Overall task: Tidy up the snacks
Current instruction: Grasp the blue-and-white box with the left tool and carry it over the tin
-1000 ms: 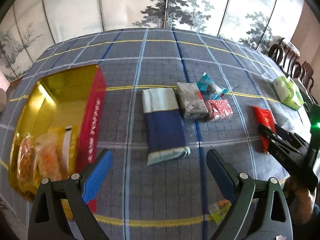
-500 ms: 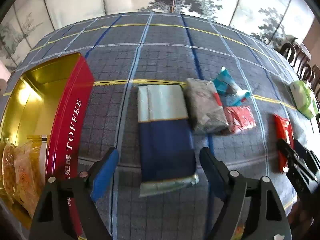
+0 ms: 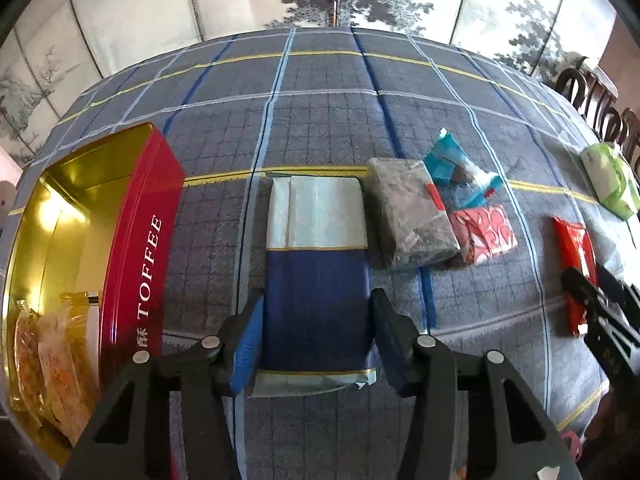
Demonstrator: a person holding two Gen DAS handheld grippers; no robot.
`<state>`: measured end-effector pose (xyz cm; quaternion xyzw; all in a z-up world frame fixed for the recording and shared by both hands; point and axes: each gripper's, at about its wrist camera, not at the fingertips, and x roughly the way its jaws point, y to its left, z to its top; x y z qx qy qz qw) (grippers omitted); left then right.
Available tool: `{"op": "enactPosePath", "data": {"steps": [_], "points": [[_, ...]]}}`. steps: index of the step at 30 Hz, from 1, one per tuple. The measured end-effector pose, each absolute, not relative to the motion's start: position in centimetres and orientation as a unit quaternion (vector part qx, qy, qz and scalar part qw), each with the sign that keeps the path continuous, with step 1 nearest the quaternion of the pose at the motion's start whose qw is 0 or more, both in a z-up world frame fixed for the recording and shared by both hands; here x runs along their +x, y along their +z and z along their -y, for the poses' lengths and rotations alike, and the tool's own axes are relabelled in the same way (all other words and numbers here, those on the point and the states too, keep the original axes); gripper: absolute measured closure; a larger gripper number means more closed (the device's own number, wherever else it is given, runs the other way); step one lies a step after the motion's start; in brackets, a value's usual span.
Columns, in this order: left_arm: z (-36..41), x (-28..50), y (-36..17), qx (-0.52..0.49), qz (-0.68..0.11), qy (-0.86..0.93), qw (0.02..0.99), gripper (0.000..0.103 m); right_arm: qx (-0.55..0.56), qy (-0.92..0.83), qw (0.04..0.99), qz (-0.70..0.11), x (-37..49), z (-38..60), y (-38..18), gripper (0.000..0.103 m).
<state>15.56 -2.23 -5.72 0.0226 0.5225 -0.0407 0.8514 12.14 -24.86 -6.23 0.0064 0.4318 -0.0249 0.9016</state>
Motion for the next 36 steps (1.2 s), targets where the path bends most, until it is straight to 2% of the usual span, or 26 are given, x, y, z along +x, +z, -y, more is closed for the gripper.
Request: {"op": "enactPosePath", "data": {"steps": [12, 25, 36], "points": [[2.4, 12.2, -5.1, 0.034, -0.523, -0.061, 0.850, 0.057, -0.001, -0.028, 0.901, -0.432, 12.1, 24.7, -6.2, 0.053], [2.0, 8.5, -1.9, 0.035, -0.502, -0.080, 0.861, 0.057, -0.001, -0.029, 0.901, -0.432, 12.1, 24.7, -6.2, 0.053], [-3.3, 6.9, 2.3, 0.021, -0.474, -0.048, 0.879, 0.057, -0.001, -0.029, 0.901, -0.432, 12.1, 24.6, -6.2, 0.053]]}}
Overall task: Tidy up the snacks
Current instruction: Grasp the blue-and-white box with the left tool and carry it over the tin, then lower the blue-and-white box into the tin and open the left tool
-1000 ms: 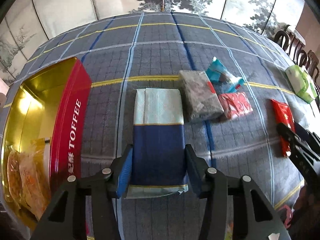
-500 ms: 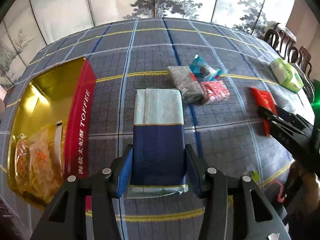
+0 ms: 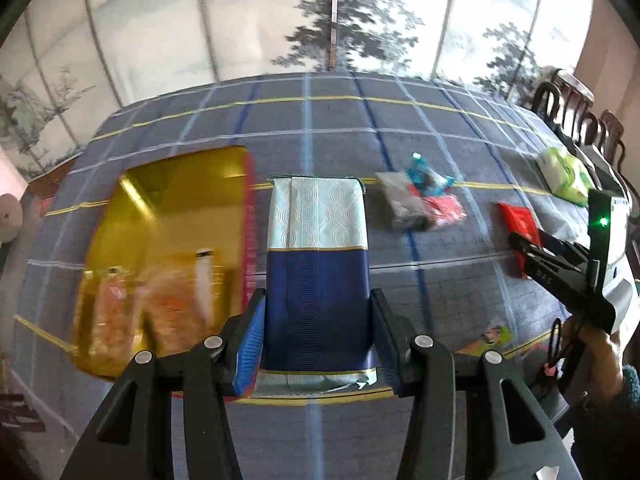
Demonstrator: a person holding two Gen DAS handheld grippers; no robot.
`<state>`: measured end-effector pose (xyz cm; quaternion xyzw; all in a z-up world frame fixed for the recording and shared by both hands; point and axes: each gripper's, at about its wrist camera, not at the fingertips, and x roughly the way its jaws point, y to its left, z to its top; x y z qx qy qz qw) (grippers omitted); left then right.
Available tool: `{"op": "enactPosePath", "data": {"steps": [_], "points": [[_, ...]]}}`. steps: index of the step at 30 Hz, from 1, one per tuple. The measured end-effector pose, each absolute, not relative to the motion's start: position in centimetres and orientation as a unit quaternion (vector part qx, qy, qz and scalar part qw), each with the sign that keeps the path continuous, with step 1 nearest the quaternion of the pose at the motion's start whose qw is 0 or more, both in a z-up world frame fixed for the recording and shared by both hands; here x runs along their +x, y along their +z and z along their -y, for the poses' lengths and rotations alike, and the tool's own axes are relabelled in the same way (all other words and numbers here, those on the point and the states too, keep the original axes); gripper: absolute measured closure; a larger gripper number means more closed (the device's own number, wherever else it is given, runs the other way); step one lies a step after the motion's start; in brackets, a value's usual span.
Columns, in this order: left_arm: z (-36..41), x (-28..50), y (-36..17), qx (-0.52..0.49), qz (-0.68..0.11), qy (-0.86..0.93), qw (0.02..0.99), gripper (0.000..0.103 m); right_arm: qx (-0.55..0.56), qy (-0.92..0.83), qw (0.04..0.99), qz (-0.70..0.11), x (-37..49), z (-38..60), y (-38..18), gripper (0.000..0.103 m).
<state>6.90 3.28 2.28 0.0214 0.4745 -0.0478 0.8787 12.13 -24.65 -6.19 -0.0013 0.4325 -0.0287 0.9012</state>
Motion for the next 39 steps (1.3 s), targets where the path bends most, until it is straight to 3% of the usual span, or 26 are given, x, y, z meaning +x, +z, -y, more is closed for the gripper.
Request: {"op": "enactPosePath", "data": {"steps": [17, 39], "points": [[-15.5, 7.0, 1.0, 0.005, -0.488, 0.073, 0.870, 0.057, -0.002, -0.029, 0.901, -0.433, 12.1, 24.6, -6.2, 0.053], [-18.1, 7.3, -2.1, 0.015, -0.508, 0.079, 0.857, 0.053, -0.003, -0.030, 0.901, -0.432, 12.2, 24.6, -6.1, 0.053]]}}
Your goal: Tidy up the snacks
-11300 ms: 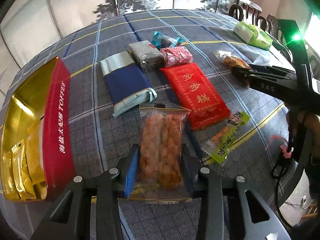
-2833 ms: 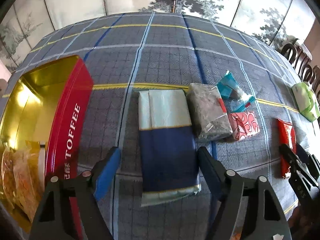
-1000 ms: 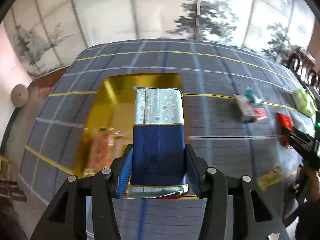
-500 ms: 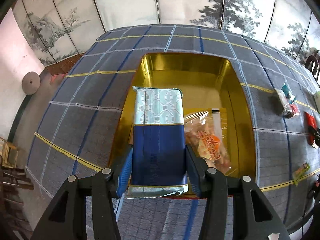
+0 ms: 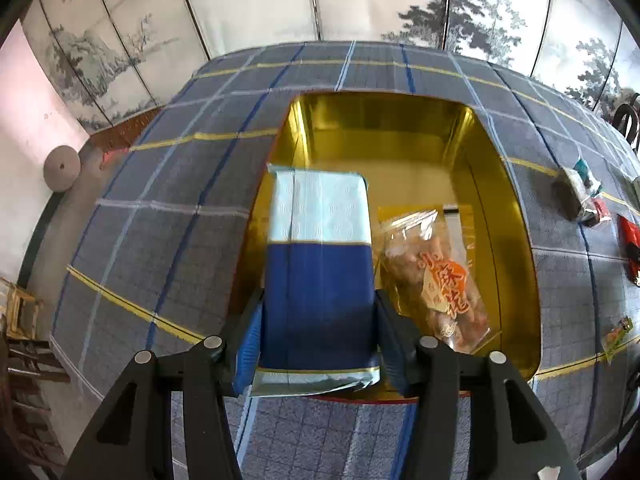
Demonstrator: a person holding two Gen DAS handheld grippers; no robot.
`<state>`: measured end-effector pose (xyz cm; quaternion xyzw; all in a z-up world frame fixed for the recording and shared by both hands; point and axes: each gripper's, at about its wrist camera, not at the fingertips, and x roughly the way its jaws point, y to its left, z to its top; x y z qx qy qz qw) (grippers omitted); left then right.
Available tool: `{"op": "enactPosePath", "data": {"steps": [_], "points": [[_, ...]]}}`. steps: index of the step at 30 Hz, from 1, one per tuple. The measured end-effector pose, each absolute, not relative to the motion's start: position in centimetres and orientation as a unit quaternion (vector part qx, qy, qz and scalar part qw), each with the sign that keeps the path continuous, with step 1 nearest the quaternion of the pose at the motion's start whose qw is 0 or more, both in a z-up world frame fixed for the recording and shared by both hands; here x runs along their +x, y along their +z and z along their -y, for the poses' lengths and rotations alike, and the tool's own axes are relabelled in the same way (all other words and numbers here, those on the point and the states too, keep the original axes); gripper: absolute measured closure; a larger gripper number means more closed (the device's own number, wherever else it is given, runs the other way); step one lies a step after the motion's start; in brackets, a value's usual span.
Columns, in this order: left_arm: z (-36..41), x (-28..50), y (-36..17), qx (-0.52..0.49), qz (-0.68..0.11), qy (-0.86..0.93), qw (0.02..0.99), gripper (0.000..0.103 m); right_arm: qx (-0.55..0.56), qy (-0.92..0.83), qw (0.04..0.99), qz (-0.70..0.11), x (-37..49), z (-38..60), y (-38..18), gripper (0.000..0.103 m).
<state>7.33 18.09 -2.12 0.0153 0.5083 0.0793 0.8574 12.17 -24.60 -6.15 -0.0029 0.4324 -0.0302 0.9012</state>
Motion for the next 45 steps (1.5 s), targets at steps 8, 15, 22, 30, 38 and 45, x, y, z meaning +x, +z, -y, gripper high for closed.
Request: {"op": "enactPosePath", "data": {"steps": [8, 15, 22, 30, 38, 45], "points": [[-18.1, 7.1, -2.1, 0.014, -0.504, 0.074, 0.860, 0.048, -0.003, -0.030, 0.901, -0.432, 12.1, 24.6, -6.1, 0.053], [-17.8, 6.6, -1.5, 0.011, -0.492, 0.068, 0.868, 0.035, -0.005, -0.034, 0.901, -0.432, 12.1, 24.6, -6.1, 0.055], [-17.8, 6.1, -1.2, -0.002, -0.487, 0.063, 0.871, 0.033, -0.007, -0.044, 0.899, -0.435, 12.1, 24.4, -5.9, 0.056], [-18.1, 4.7, 0.1, -0.021, -0.466, 0.072, 0.881, 0.028, -0.005, -0.058, 0.894, -0.445, 12.1, 23.9, -5.7, 0.057], [-17.9, 2.6, 1.0, -0.008, -0.438, 0.093, 0.894, 0.020, 0.016, -0.058, 0.894, -0.445, 11.1, 22.6, -4.8, 0.058], [-18.0, 0.9, 0.8, -0.024, -0.437, 0.100, 0.894, 0.018, 0.029, -0.020, 0.903, -0.429, 10.2, 18.8, -2.1, 0.058]]}}
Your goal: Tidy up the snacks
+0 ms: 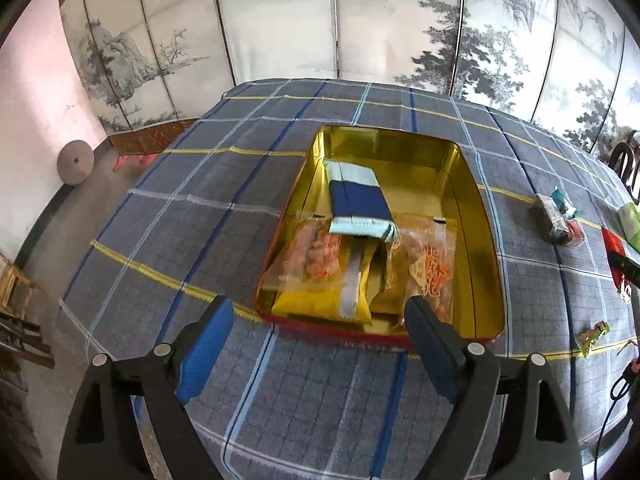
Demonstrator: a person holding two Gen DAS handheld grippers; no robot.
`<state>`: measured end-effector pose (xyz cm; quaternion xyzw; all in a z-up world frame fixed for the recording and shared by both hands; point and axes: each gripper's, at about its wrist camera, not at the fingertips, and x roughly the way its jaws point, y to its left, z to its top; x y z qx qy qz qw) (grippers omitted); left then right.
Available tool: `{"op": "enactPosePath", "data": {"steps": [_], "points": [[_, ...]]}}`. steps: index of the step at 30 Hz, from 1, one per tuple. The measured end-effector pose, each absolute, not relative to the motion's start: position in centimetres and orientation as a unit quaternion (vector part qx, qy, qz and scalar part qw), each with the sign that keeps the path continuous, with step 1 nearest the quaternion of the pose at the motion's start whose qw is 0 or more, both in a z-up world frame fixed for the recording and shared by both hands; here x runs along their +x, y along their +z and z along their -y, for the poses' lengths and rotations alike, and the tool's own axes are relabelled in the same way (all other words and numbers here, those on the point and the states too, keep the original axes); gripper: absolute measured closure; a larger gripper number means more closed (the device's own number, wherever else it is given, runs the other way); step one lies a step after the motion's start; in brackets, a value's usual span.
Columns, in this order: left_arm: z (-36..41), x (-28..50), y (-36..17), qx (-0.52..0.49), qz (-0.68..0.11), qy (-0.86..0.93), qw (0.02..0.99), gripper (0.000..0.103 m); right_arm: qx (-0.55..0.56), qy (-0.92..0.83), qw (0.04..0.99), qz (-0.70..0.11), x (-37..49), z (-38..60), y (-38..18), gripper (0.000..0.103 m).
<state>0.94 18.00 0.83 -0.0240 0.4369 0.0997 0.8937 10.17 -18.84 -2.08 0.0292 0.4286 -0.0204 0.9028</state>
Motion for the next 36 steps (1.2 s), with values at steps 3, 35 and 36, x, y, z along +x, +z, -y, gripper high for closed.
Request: {"op": "enactPosePath", "data": {"steps": [3, 35, 36], "points": [[-18.1, 0.4, 0.8, -0.029, -0.437, 0.103, 0.893, 0.017, 0.028, 0.005, 0.907, -0.421, 9.6, 16.4, -1.1, 0.058], [-25.6, -4.9, 1.4, -0.085, -0.434, 0.191, 0.876, 0.015, -0.039, 0.205, 0.877, -0.432, 8.8, -8.5, 0.1, 0.058], [-25.7, -4.9, 1.4, -0.085, -0.434, 0.191, 0.876, 0.015, -0.041, 0.205, 0.877, -0.433, 8.8, -8.8, -0.1, 0.058]]}}
